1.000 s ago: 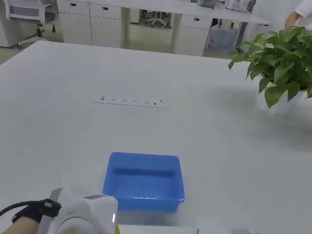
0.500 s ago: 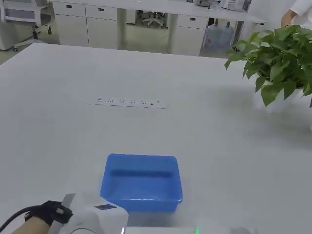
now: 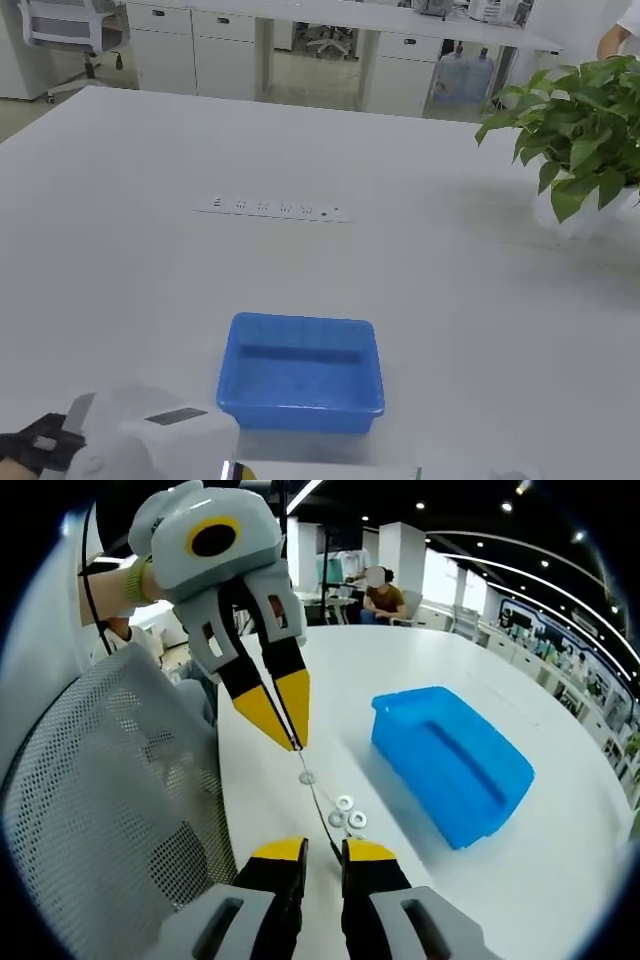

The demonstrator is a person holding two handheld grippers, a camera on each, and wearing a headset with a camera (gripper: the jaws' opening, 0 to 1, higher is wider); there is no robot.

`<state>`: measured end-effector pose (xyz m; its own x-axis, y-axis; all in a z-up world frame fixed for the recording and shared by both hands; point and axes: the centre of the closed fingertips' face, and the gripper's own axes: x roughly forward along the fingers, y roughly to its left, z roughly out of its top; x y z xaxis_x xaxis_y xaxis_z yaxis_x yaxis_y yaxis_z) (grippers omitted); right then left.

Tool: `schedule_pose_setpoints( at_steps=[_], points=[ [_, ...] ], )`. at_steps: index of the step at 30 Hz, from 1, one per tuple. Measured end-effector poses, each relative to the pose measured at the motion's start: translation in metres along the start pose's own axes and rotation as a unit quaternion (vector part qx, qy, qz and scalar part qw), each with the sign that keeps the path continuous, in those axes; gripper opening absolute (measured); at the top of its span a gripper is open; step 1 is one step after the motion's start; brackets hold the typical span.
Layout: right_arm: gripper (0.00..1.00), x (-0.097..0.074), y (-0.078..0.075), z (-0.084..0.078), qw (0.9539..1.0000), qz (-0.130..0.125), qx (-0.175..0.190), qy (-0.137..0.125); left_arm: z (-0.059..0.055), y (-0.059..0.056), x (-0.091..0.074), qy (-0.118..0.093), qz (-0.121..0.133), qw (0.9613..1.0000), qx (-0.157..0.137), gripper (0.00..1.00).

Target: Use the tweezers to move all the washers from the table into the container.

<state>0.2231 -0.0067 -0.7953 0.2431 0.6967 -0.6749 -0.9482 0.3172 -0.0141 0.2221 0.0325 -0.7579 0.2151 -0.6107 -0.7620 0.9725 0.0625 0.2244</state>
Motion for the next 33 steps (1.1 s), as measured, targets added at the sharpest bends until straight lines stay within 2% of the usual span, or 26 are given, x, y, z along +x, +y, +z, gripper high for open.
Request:
schedule_pose_setpoints(
  at_steps=[4,6,12,15,18,23,24,26,33],
  points=[
    [0.10,-0.001,-0.005,0.000,0.9999,-0.007,0.006,-0.005,0.007,-0.001,-0.009,-0.007,0.011,0.9999,-0.008,0.00],
    [0.11,0.000,-0.004,-0.001,1.0000,-0.007,0.005,-0.002,0.010,-0.003,-0.013,-0.002,0.018,0.9998,-0.003,0.00],
    [0.15,0.006,-0.001,-0.002,0.9998,-0.004,-0.017,0.013,0.032,-0.011,-0.020,-0.016,0.021,0.9997,0.003,0.00],
    [0.14,0.008,0.001,0.006,0.9997,0.003,-0.024,0.004,0.041,-0.014,-0.019,-0.015,0.020,0.9996,0.014,0.00],
    [0.15,0.011,0.007,0.019,0.9987,0.016,-0.048,-0.008,0.048,-0.015,-0.015,-0.017,0.016,0.9996,0.017,0.00],
    [0.07,0.017,0.006,0.019,0.9964,0.022,-0.081,0.008,0.049,-0.010,-0.014,-0.018,0.018,0.9995,0.018,0.00],
    [0.07,0.017,0.005,0.018,0.9966,0.021,-0.079,0.009,0.046,-0.008,-0.014,-0.009,0.019,0.9995,0.021,0.00],
    [0.07,0.017,0.001,0.019,0.9976,0.017,-0.066,0.008,0.044,-0.004,-0.014,-0.005,0.023,0.9994,0.027,0.00],
    [0.07,0.015,-0.009,0.020,0.9985,0.007,-0.053,0.005,0.047,0.009,-0.013,-0.014,0.029,0.9993,0.020,0.00]
  ],
)
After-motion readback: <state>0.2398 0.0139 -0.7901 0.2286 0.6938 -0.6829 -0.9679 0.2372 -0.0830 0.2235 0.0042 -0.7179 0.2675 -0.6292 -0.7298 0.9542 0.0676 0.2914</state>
